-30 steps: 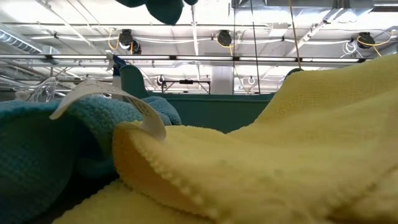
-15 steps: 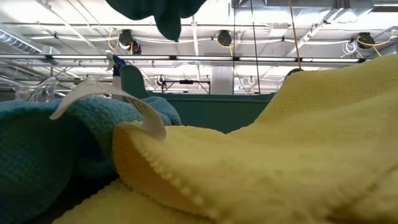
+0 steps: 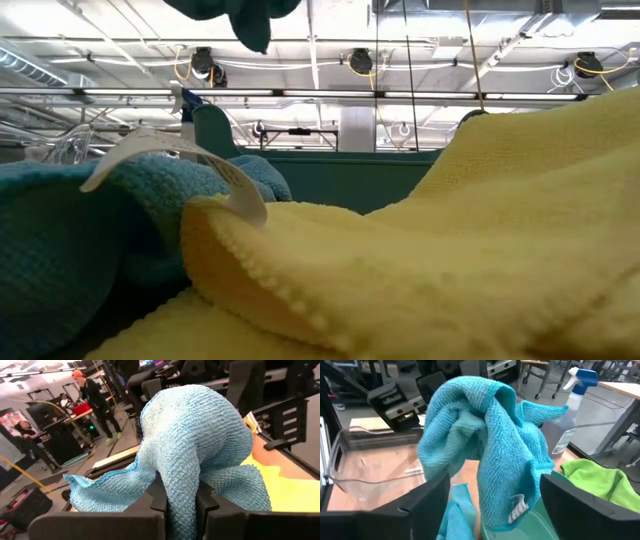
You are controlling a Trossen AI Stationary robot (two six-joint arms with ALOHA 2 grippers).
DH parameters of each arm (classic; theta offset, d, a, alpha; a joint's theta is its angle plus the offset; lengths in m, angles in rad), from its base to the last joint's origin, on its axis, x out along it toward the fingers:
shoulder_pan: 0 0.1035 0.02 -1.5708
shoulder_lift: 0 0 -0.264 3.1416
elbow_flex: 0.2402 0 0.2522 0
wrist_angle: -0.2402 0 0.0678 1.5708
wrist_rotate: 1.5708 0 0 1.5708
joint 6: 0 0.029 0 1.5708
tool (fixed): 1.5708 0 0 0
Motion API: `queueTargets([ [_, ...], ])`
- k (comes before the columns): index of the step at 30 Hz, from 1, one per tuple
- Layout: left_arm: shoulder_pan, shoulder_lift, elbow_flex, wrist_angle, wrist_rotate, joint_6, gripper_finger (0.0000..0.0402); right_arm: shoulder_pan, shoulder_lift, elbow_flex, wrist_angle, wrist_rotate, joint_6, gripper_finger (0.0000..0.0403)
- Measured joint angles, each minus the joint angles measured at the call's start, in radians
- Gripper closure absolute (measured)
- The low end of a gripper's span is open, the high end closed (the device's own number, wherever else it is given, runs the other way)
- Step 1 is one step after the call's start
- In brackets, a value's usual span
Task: Sort microfiber towel by color & place in baskets
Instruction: Put the top blue microfiber towel into the blue bin
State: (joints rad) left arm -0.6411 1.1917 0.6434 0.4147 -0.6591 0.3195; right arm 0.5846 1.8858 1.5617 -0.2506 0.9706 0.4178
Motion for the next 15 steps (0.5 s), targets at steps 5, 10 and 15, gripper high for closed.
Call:
queueTargets([
  [5, -0.016, -0.002, 0.000, -0.009, -0.041, -0.013, 0.0367, 0.000, 0.000, 0.000, 0.012, -0.003, 0.012, 0.0053],
  [10, -0.013, -0.002, 0.000, -0.007, -0.041, -0.052, 0.0367, -0.003, 0.000, 0.000, 0.116, -0.008, -0.063, 0.0016],
  [15, -0.013, -0.002, 0.000, -0.006, -0.041, -0.077, 0.0366, -0.019, 0.000, 0.000, 0.175, -0.042, -0.105, 0.0006],
])
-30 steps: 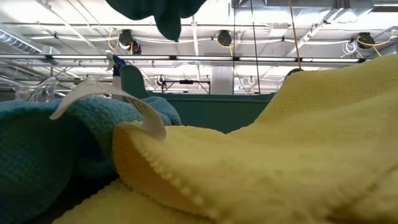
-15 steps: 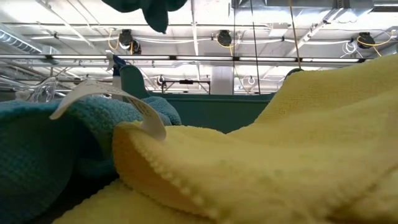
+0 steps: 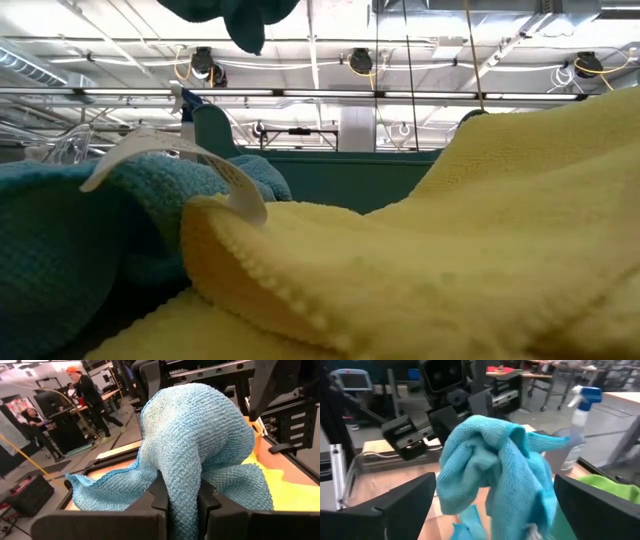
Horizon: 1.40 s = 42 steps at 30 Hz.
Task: Sort microfiber towel by color & place in baskets
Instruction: Put the top blue microfiber towel into the blue bin
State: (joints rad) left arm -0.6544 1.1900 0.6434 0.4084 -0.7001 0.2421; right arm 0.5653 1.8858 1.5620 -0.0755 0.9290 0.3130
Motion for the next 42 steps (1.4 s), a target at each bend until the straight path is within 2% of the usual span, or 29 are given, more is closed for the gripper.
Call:
queueTargets([
  [3, 0.000, 0.000, 0.000, 0.000, 0.000, -0.001, 0.0366, -0.021, 0.006, 0.000, 0.011, -0.081, 0.001, 0.0008],
  [7, 0.000, 0.000, 0.000, 0.002, 0.000, -0.001, 0.0366, -0.065, 0.044, 0.000, 0.083, -0.123, -0.031, 0.0009],
  [13, -0.001, 0.000, 0.000, 0.001, 0.016, -0.001, 0.0366, -0.114, 0.063, 0.000, 0.169, -0.122, -0.089, 0.0011],
  [16, -0.007, 0.000, 0.000, -0.001, 0.022, 0.000, 0.0366, -0.110, 0.063, 0.000, 0.161, -0.126, -0.097, 0.0028],
  [20, -0.007, 0.000, 0.000, -0.007, 0.066, 0.000, 0.0366, -0.088, 0.057, 0.000, 0.155, -0.170, -0.116, 0.0082],
  [25, -0.007, 0.000, 0.000, -0.007, 0.169, -0.003, 0.0363, -0.071, 0.057, 0.000, 0.145, -0.174, -0.138, 0.0170],
  [28, -0.007, 0.001, 0.000, -0.002, 0.177, -0.027, 0.0347, -0.072, 0.057, 0.000, 0.120, -0.176, -0.141, 0.0225],
  [35, -0.007, 0.001, 0.000, 0.001, 0.175, -0.054, 0.0264, -0.065, 0.057, 0.000, 0.076, -0.178, -0.148, 0.0330],
  [42, -0.019, 0.001, 0.000, 0.003, 0.226, -0.089, 0.0169, -0.059, 0.057, 0.000, 0.024, -0.171, -0.161, 0.0381],
])
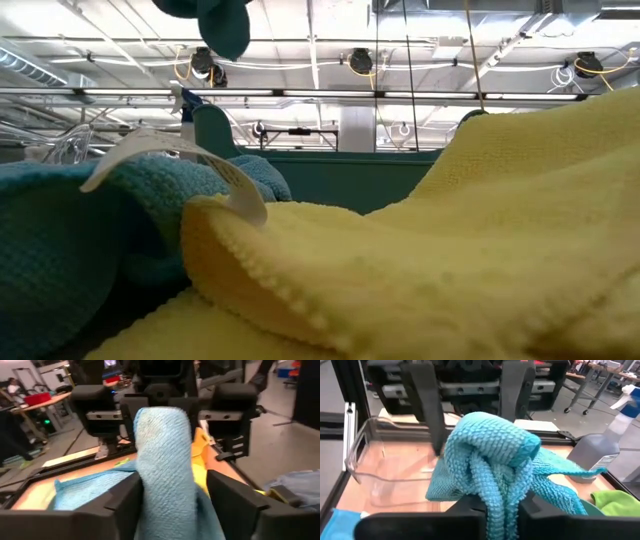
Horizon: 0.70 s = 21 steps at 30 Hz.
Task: Sort microfiber towel by color & place in baskets
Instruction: Put the top blue microfiber towel into the blue bin
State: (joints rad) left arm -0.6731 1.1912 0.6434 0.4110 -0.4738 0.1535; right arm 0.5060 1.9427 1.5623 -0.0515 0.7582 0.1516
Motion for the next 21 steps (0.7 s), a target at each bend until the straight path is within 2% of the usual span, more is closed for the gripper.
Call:
queueTargets([
  [4, -0.016, 0.000, 0.000, 0.000, -0.008, 0.008, 0.0144, 0.001, -0.005, 0.000, -0.027, 0.000, 0.006, 0.0383],
  [8, -0.031, -0.011, 0.000, 0.000, -0.065, 0.009, 0.0141, 0.006, -0.028, 0.000, -0.112, 0.003, 0.035, 0.0381],
  [14, -0.070, -0.043, 0.002, -0.026, -0.154, 0.008, 0.0141, 0.006, -0.091, 0.000, -0.346, 0.007, 0.156, 0.0381],
  [21, -0.113, -0.069, 0.002, -0.085, -0.171, 0.008, 0.0140, -0.019, -0.125, 0.000, -0.588, 0.007, 0.245, 0.0381],
])
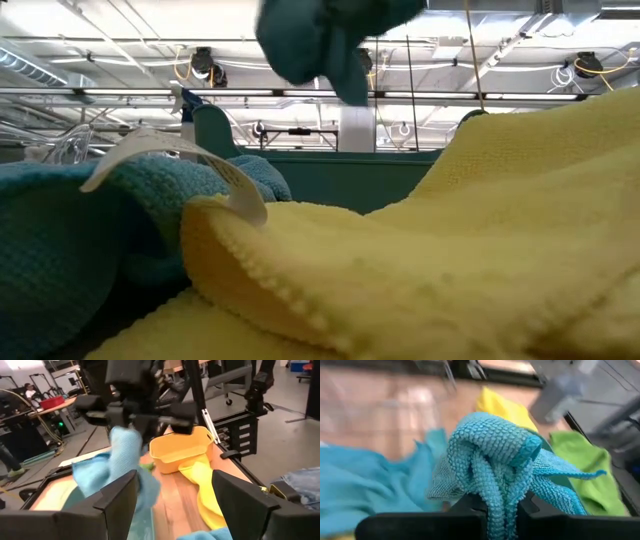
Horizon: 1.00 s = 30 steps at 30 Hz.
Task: Sort microfiber towel by color & place in baskets
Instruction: Put the top blue microfiber towel into the blue bin
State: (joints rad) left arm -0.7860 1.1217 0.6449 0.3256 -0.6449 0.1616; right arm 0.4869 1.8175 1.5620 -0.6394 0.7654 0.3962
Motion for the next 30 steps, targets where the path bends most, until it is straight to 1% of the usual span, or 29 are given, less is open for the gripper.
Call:
queueTargets([
  [3, -0.007, 0.002, 0.000, -0.007, 0.000, 0.000, 0.0140, -0.026, 0.000, 0.000, -0.116, -0.005, 0.054, 0.0381],
  [8, -0.007, 0.003, 0.000, -0.035, 0.000, -0.001, 0.0140, -0.068, 0.014, -0.002, -0.280, -0.015, 0.197, 0.0380],
  [10, -0.007, 0.003, 0.000, -0.039, 0.000, -0.011, 0.0140, -0.081, 0.017, -0.007, -0.298, -0.044, 0.222, 0.0380],
  [14, -0.007, 0.003, 0.000, -0.040, 0.001, -0.025, 0.0140, -0.103, 0.023, -0.019, -0.299, -0.156, 0.224, 0.0380],
  [19, -0.007, 0.004, 0.000, -0.045, 0.004, -0.026, 0.0140, -0.143, 0.041, -0.017, -0.304, -0.246, 0.205, 0.0380],
  [24, -0.007, 0.004, 0.000, -0.045, 0.008, -0.026, 0.0140, -0.206, 0.073, -0.017, -0.318, -0.433, 0.135, 0.0380],
  [27, -0.007, 0.004, 0.000, -0.046, 0.011, -0.026, 0.0140, -0.256, 0.092, -0.017, -0.312, -0.525, 0.068, 0.0380],
  [30, -0.007, 0.004, 0.000, -0.048, 0.012, -0.027, 0.0140, -0.308, 0.098, -0.017, -0.313, -0.635, 0.035, 0.0380],
])
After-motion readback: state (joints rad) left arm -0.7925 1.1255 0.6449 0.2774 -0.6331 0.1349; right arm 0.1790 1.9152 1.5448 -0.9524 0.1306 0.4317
